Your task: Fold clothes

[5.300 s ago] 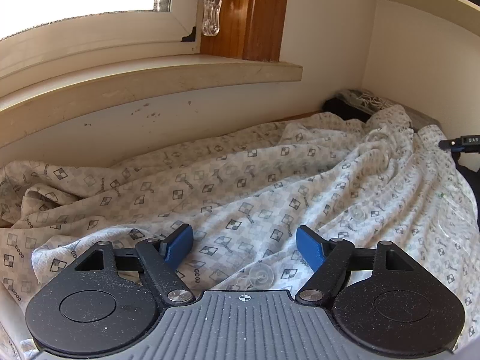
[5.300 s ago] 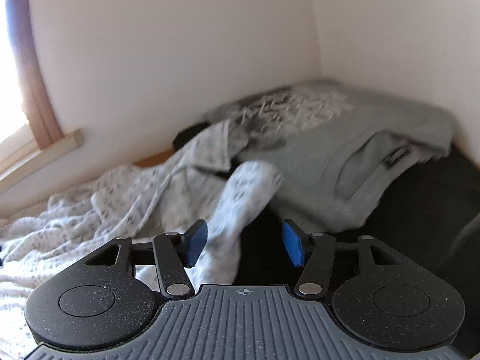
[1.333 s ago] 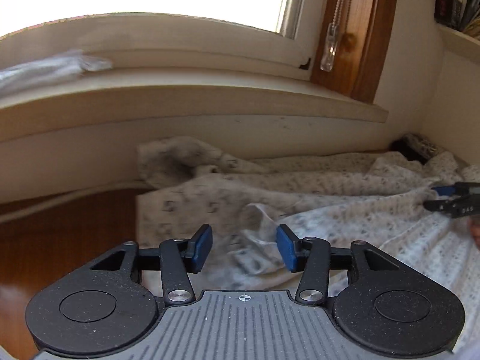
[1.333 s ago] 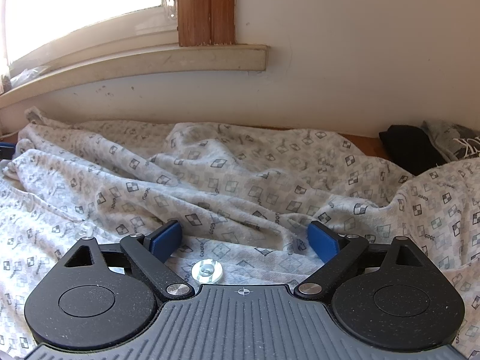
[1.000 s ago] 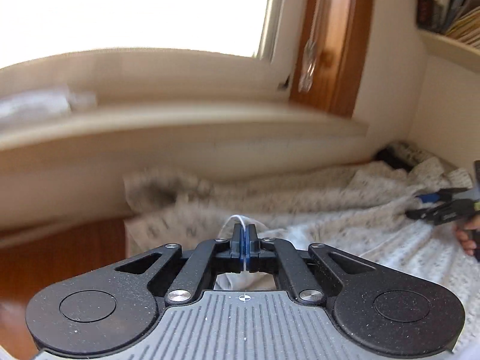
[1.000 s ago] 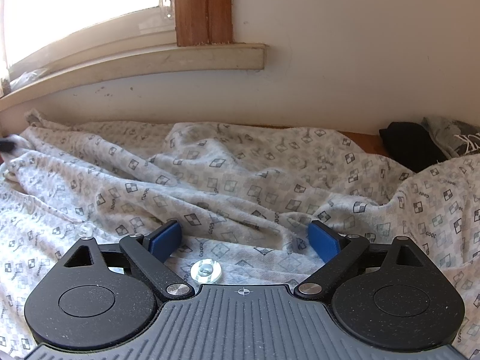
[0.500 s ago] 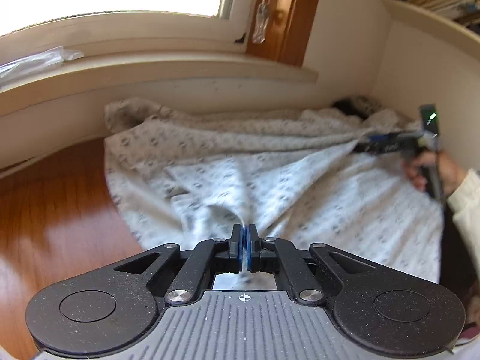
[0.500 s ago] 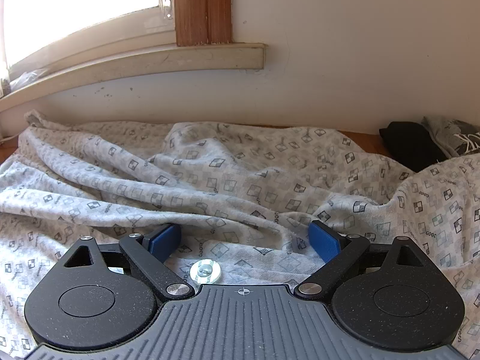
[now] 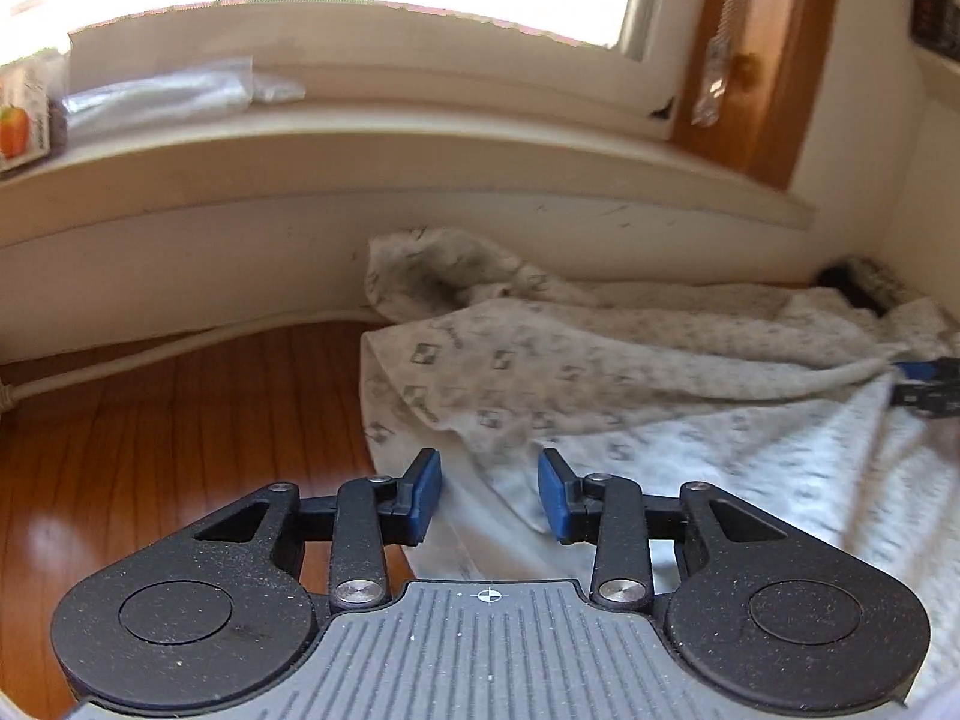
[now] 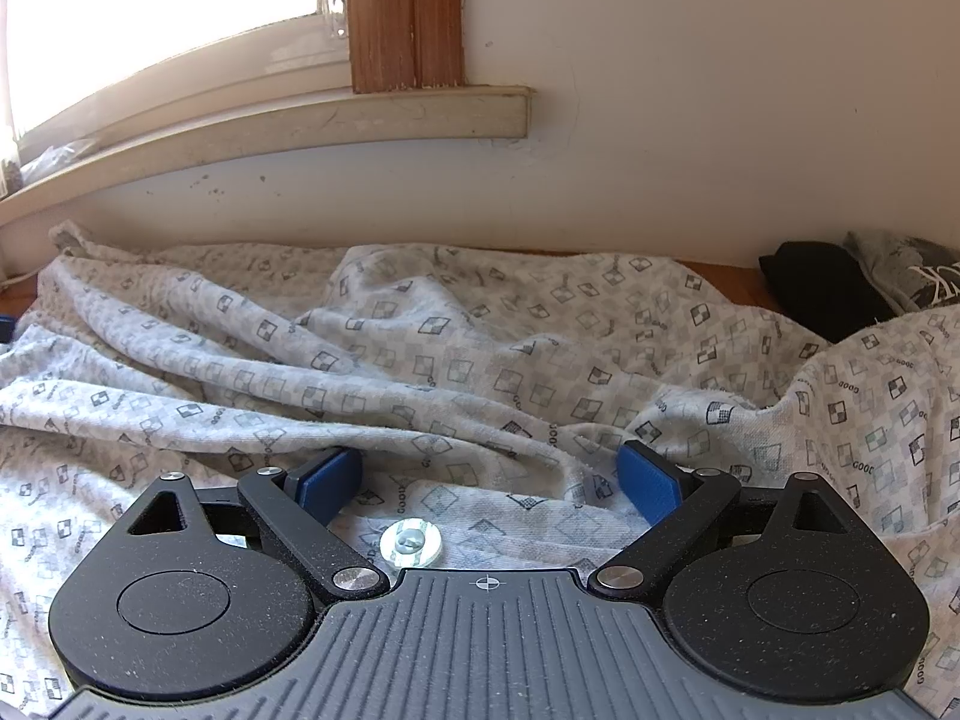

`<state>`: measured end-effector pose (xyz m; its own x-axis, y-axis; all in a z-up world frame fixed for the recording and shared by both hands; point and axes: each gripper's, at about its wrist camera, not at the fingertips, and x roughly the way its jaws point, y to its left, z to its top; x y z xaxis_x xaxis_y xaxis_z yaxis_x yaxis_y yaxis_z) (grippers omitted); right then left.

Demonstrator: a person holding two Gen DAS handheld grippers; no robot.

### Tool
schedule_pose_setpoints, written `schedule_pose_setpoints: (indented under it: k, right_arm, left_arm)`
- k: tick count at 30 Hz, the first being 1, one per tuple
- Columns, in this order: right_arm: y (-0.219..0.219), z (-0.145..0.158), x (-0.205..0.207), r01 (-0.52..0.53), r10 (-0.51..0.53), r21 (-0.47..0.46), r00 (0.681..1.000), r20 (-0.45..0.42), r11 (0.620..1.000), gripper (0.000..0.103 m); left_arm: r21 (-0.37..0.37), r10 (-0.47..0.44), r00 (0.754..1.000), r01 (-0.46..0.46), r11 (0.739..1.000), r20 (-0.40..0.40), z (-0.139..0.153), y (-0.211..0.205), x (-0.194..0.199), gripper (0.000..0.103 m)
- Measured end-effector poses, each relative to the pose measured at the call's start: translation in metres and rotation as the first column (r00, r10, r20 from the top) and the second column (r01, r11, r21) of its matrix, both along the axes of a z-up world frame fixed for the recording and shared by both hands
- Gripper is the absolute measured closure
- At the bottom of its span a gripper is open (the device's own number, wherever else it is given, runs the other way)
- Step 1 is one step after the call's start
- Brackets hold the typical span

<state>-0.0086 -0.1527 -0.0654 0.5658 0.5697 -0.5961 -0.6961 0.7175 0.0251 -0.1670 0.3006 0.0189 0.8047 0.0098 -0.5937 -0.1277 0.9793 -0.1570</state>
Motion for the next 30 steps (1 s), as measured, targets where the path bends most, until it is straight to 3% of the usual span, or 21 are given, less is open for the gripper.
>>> schedule_pose_setpoints:
  k: [5, 8, 9, 11, 15, 20, 25, 30]
  right_arm:
    - [0.0, 0.0, 0.0, -0.001, 0.001, 0.002, 1.0, 0.0, 1.0, 0.011]
    - [-0.001, 0.001, 0.001, -0.003, 0.003, 0.006, 1.0, -0.003, 1.0, 0.011]
    - [-0.001, 0.001, 0.001, -0.003, 0.003, 0.008, 1.0, -0.004, 1.0, 0.011]
    - [-0.002, 0.001, 0.001, -0.004, 0.004, 0.009, 1.0, -0.005, 1.0, 0.011]
    - [-0.001, 0.001, 0.002, -0.005, 0.005, 0.009, 1.0, -0.006, 1.0, 0.011]
    - [-0.001, 0.001, 0.002, -0.008, 0.008, 0.007, 1.0, -0.005, 1.0, 0.011]
    - [-0.001, 0.001, 0.002, -0.009, 0.009, 0.007, 1.0, -0.003, 1.0, 0.011]
    - [-0.002, 0.001, 0.002, -0.007, 0.007, 0.006, 1.0, -0.002, 1.0, 0.011]
  left_arm:
    - [0.029, -0.002, 1.0, 0.001, 1.0, 0.016, -0.003, -0.003, 0.011, 0.065]
    - [0.077, -0.015, 1.0, 0.013, 0.997, 0.027, -0.005, -0.01, 0.013, 0.075]
    - [0.081, -0.023, 0.999, 0.021, 0.997, 0.033, -0.004, -0.011, 0.012, 0.086]
    - [0.088, -0.039, 0.998, 0.035, 0.996, 0.046, -0.003, -0.013, 0.011, 0.096]
    - [0.086, -0.05, 0.988, 0.037, 0.996, 0.146, 0.017, -0.01, -0.001, 0.098]
    - [0.066, 0.022, 0.953, -0.043, 0.997, 0.301, 0.057, 0.009, -0.013, 0.098]
    - [0.1, 0.055, 0.952, -0.089, 0.991, 0.302, 0.063, 0.017, 0.003, 0.098]
    - [0.155, 0.093, 0.979, -0.121, 0.98, 0.179, 0.029, 0.008, 0.024, 0.092]
